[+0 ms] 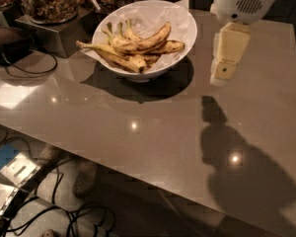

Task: Pick banana from white bowl

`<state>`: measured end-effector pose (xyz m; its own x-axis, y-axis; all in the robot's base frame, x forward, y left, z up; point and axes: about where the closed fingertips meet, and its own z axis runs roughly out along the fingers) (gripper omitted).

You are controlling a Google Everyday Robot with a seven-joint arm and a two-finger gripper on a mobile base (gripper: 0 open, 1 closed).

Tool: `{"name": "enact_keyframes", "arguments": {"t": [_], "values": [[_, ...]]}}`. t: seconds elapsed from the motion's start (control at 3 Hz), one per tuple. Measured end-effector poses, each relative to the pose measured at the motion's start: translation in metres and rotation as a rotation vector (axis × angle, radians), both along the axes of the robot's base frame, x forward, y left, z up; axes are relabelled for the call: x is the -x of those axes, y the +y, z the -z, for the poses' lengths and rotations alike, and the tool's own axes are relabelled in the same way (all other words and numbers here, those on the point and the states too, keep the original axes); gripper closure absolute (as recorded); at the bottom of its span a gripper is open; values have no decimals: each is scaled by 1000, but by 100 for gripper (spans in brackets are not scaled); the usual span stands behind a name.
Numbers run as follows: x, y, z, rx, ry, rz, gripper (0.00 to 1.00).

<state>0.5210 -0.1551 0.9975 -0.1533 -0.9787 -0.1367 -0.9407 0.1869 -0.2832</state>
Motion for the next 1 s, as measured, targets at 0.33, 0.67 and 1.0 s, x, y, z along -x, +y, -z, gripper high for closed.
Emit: {"name": "enact_keyframes", "arguments": {"t": [0.33,0.67,1.0], "values": [[-24,28,-4,29,-7,-59,0],[-29,33,-6,18,-29,-65,0],[-56,46,-12,17,-52,-91,0]]}}
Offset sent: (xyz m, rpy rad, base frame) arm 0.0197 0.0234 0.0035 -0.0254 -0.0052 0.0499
